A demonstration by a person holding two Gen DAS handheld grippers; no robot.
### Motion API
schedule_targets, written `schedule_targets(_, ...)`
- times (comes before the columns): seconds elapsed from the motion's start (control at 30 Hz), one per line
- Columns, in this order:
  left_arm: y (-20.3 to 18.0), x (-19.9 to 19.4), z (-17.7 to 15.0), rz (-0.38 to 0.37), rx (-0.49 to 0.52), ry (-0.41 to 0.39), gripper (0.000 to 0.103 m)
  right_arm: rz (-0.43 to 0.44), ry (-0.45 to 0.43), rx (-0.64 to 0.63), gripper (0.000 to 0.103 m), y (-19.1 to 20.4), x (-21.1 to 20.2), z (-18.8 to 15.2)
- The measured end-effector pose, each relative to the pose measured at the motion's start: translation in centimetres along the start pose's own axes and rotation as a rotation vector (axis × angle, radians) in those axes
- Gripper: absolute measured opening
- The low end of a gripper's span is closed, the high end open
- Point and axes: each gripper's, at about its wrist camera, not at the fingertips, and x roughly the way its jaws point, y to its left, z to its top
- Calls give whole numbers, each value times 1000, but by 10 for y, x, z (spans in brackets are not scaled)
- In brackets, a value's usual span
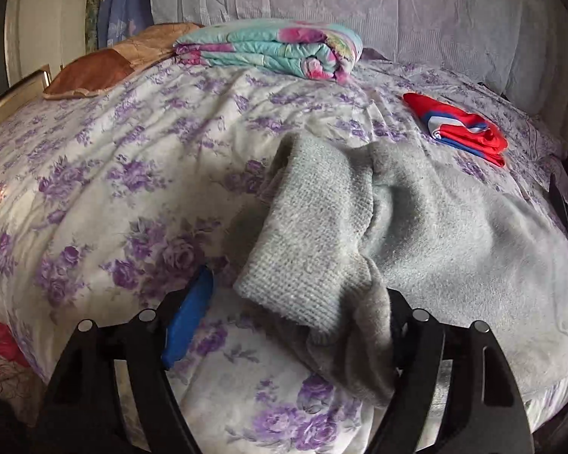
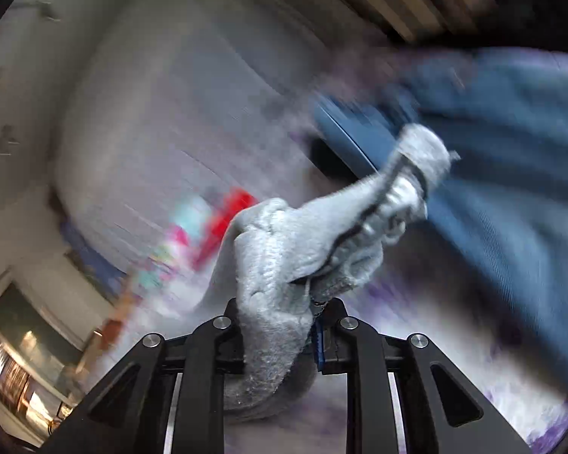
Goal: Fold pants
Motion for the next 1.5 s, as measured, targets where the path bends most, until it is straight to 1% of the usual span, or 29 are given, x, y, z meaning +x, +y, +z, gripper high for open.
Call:
schedule_targets(0.03, 1, -2, 3, -2, 7, 3, 75, -17, -9, -3, 22, -8, 4, -12)
schedule_targets(0.07, 2, -6, 4, -2, 14, 5, 74, -3, -47, -13, 23, -7, -2, -16)
schedule_targets(0.13, 1, -20, 7, -1, 35, 0, 70, 29, -93, 28, 24, -5, -11, -16)
schedule_targets(0.2, -8, -46, 13, -20, 75, -39, 66, 22, -108, 28, 26, 0, -11, -17)
schedule_targets(0.23, -15, -59, 16, -34, 94, -70, 66, 3, -108, 29, 26, 2, -11, -18)
schedule_targets(0.33, -51, -101, 22, -96, 196, -166, 68, -70, -110, -11, 26, 14, -8, -18)
schedule_targets(0.4, -80, -103, 16, -149, 276, -166, 73, -109, -143, -61, 26, 30, -11, -16)
schedule_targets(0.43, -98, -94, 10, -175, 319, -147, 73, -136, -153, -88, 26, 37, -13, -16)
schedule_targets(0.47, -113, -81, 3, -183, 358, -114, 73, -162, -167, -132, 26, 52, -17, -20)
schedule_targets(0.53, -140, -41, -15, -189, 422, -15, 72, -225, -187, -301, 26, 106, -18, -17)
schedule_targets(0.57, -150, -15, -28, -181, 447, 69, 70, -269, -195, -416, 26, 138, -14, -18)
schedule_targets(0.6, -153, -5, -36, -168, 452, 87, 69, -303, -202, -532, 27, 171, -12, -26)
schedule_targets(0.63, -153, -5, -41, -156, 454, 49, 70, -340, -200, -672, 27, 211, -5, -38)
schedule_targets(0.7, -150, -9, -40, -160, 433, 38, 70, -362, -141, -839, 30, 264, 22, -59)
schedule_targets(0.73, -144, -11, -38, -178, 398, 41, 70, -366, -90, -914, 31, 287, 43, -76)
schedule_targets(0.8, -131, -18, -31, -168, 344, 15, 70, -366, 12, -1036, 33, 311, 85, -112)
schedule_targets(0.87, -113, -29, -26, -136, 300, -26, 70, -364, 144, -1111, 34, 314, 128, -154)
schedule_targets(0.9, -106, -35, -23, -131, 283, -31, 72, -380, 186, -1134, 35, 310, 143, -170)
schedule_targets(0.93, -100, -36, -21, -126, 271, -31, 75, -419, 175, -1170, 38, 304, 155, -187)
schedule_targets(1.0, -90, -36, -20, -129, 263, -24, 75, -453, 78, -1233, 39, 304, 149, -203)
schedule_targets(1.07, -88, -36, -20, -132, 277, -21, 75, -425, 92, -1212, 39, 303, 135, -196)
schedule_targets(1.13, -92, -36, -22, -132, 291, -28, 77, -328, 87, -1169, 44, 300, 109, -181)
schedule_targets(1.17, -93, -35, -22, -154, 286, -23, 78, -291, 80, -1155, 56, 295, 97, -176)
schedule_targets(1.2, -95, -34, -21, -171, 279, -19, 80, -270, 71, -1150, 79, 295, 85, -171)
schedule_targets(1.27, -99, -34, -20, -196, 271, -15, 80, -191, 79, -1166, 100, 290, 61, -168)
schedule_targets(1.3, -102, -33, -19, -215, 269, -13, 80, -149, 88, -1180, 99, 290, 49, -168)
schedule_targets(1.4, -108, -37, -16, -232, 253, -22, 80, -110, 83, -1195, 99, 293, 42, -163)
schedule_targets(1.47, -108, -45, -15, -254, 240, -36, 80, -24, 78, -1150, 97, 299, 33, -151)
schedule_targets(1.5, -109, -49, -14, -268, 248, -39, 81, 2, 78, -1112, 82, 300, 29, -143)
